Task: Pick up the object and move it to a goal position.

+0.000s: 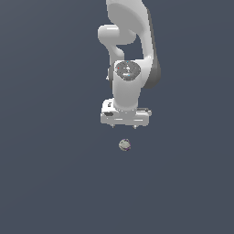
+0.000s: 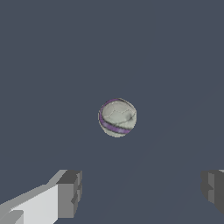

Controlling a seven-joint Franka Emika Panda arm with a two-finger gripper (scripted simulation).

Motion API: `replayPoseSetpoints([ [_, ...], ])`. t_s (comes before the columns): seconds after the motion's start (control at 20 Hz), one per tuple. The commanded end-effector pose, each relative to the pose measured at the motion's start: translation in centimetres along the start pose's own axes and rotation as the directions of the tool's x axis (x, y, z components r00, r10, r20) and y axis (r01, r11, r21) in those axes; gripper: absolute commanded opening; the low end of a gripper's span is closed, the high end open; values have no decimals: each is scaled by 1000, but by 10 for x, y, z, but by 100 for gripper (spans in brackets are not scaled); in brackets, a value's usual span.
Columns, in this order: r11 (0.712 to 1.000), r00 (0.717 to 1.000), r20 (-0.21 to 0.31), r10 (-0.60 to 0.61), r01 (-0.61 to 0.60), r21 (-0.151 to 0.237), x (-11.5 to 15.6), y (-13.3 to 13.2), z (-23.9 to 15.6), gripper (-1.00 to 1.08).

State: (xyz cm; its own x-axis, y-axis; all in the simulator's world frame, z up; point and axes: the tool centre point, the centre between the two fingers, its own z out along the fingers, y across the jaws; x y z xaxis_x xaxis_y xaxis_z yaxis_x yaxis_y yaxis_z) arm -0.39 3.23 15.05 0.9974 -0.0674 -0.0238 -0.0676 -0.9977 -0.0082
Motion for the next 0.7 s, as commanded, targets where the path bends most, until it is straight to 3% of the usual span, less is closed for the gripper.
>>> replayPoseSetpoints([
  [0.0, 999, 999, -1, 48, -48, 1, 3, -1, 5, 100],
  [0.3, 980, 980, -6, 197, -197, 3, 13, -5, 21, 100],
  [0.65, 928, 928, -13, 373, -373, 5, 25, -8, 41, 100],
])
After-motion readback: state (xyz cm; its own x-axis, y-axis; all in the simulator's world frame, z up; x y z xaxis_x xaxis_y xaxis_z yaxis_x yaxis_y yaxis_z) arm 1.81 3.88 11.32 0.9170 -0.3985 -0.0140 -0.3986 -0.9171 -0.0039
